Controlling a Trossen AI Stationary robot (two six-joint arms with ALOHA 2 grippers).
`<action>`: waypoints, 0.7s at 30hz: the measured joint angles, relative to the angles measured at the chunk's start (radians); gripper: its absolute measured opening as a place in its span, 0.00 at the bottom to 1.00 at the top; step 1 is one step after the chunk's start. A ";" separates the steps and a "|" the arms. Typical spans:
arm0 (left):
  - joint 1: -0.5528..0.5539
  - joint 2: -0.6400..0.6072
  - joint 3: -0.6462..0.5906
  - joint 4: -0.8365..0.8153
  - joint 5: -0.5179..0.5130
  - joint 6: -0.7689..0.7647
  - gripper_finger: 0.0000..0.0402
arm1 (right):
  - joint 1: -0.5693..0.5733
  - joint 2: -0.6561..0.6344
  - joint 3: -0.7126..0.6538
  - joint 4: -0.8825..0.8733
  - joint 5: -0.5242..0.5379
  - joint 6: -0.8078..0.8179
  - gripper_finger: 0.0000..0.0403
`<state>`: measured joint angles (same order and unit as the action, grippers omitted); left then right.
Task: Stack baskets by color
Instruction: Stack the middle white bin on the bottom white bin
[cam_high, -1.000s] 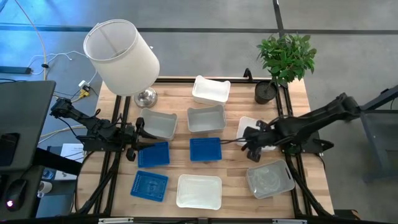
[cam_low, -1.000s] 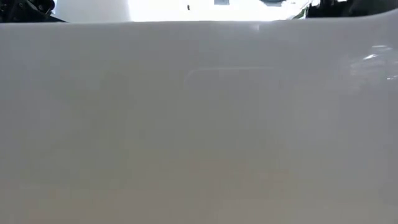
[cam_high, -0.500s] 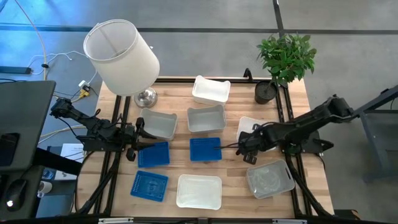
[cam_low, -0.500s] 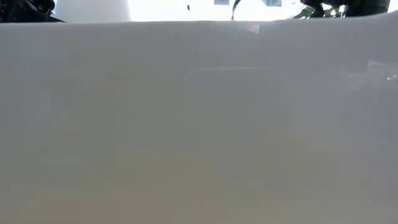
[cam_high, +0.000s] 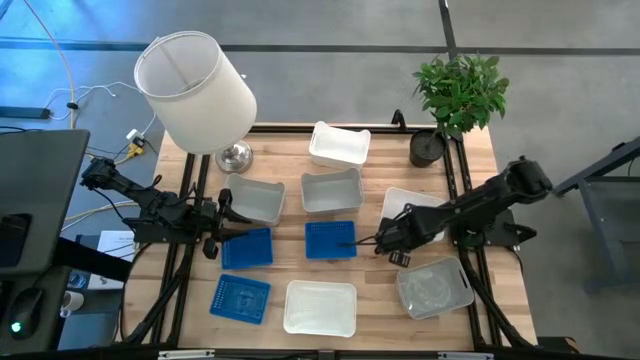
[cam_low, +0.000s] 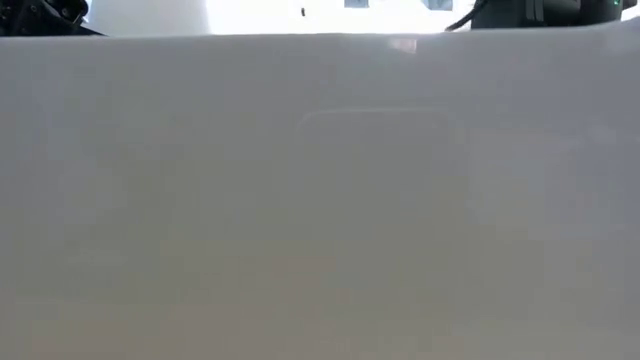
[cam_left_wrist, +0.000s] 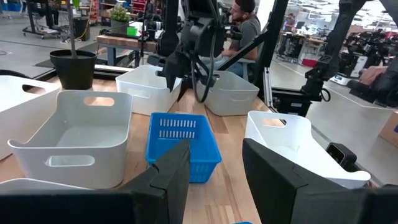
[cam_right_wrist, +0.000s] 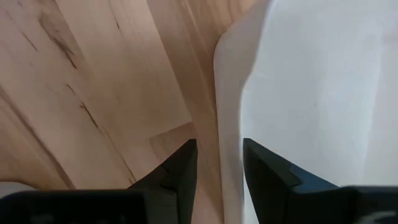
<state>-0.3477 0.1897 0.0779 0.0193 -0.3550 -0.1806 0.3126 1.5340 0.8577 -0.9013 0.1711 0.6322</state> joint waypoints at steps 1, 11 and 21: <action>0.000 0.000 0.000 0.000 0.000 0.000 0.34 | 0.000 0.007 0.000 -0.001 -0.006 0.000 0.28; 0.000 0.000 0.000 0.000 0.000 0.000 0.34 | 0.000 0.031 0.000 0.000 -0.048 0.002 0.02; 0.000 0.000 0.000 0.000 0.000 0.000 0.34 | 0.004 0.031 0.044 -0.063 -0.050 0.129 0.00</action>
<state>-0.3473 0.1898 0.0777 0.0196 -0.3553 -0.1806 0.3168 1.5650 0.9015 -0.9645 0.1211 0.7608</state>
